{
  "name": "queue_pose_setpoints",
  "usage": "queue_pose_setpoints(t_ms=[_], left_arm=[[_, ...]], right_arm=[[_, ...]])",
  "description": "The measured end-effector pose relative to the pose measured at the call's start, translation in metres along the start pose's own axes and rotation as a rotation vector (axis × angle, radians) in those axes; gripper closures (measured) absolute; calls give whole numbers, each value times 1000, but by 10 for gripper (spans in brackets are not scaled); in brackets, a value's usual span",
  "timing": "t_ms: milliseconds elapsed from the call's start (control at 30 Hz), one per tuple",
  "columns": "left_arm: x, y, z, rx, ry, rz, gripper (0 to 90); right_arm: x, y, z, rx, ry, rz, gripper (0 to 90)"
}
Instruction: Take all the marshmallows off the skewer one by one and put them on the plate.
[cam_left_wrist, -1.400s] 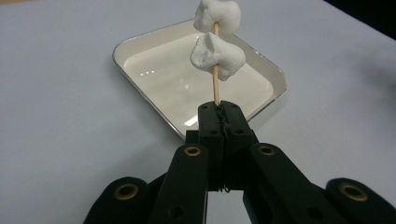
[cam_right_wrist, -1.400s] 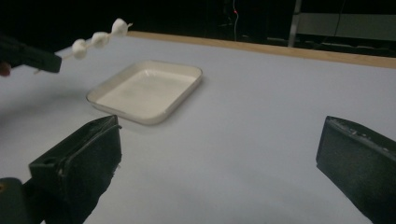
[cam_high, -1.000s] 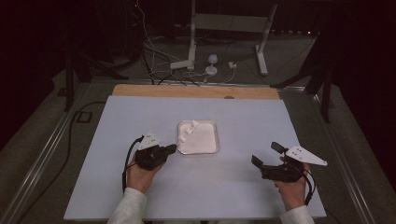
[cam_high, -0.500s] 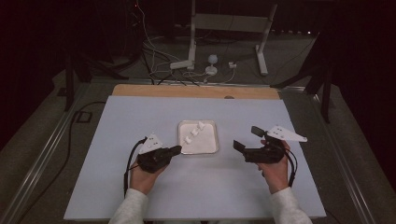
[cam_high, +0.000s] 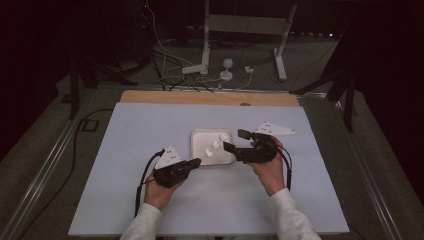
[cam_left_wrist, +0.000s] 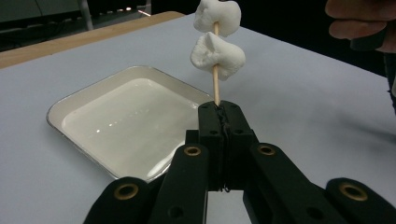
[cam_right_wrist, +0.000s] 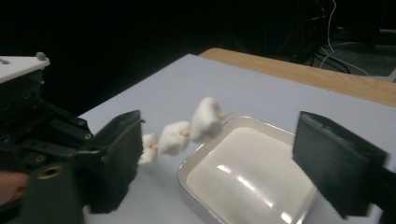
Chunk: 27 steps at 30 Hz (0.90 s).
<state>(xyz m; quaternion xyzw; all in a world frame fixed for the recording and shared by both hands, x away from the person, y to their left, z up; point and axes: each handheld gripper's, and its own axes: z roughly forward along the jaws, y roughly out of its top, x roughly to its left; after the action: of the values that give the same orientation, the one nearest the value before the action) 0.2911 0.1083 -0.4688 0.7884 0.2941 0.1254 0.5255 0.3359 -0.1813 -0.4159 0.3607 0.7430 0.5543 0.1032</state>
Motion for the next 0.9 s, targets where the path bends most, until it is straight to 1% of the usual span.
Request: queue_pose_setpoints(t_ms=[67,100,167,200,233,267,300,400,467,533,567,600,633,667,700,800,833,867,900], left_arm=[[0,0,0,-9,-5,-4,900],[0,0,0,-9,-5,-4,900],[0,1,-2,-26,-17,-7,900],[0,1,-2,-26,-17,-7,900],[-1,1,-2,-27,-14,-6,900],[-1,1,-1,-26,-19,-2,900],[-1,1,-1,-26,-19,-2,900],[-2,0,-1,-34,-28,9,900],[-2,-1,0,-35,-29,10,900],[-1,-1,0,-32,-31,11,900],[-1,-1,0,-30,-32,16,900],[-1,-2,1,-27,-30,25,900],[-1,-2,1,-27,-30,25,900],[0,-2,1,-24,-30,29,900],[0,-2,2,-21,-29,31,900],[-1,-2,3,-21,-27,36,900],[-1,-2,2,-22,-28,39,900],[-1,-2,2,-23,-27,40,900],[-2,-2,1,-25,-27,41,900]], right_arm=[[1,1,5,2,-4,28,366],[1,1,7,1,3,46,409],[-1,2,11,19,12,92,479],[-3,2,13,34,41,122,507],[-4,2,16,55,59,155,520],[-6,2,18,72,59,183,544],[-7,1,18,75,66,212,577],[-13,-1,19,77,121,298,653],[-15,-1,20,83,155,332,708],[-16,-1,21,86,164,340,720],[-15,-1,20,86,164,330,732],[-13,1,19,82,162,304,748],[-12,1,17,81,156,294,754],[-12,1,17,81,156,294,754],[-9,3,16,77,143,265,762],[-5,6,14,72,122,231,766],[-5,6,14,72,122,231,766],[-2,9,14,65,112,211,768],[0,10,13,59,109,205,769]])
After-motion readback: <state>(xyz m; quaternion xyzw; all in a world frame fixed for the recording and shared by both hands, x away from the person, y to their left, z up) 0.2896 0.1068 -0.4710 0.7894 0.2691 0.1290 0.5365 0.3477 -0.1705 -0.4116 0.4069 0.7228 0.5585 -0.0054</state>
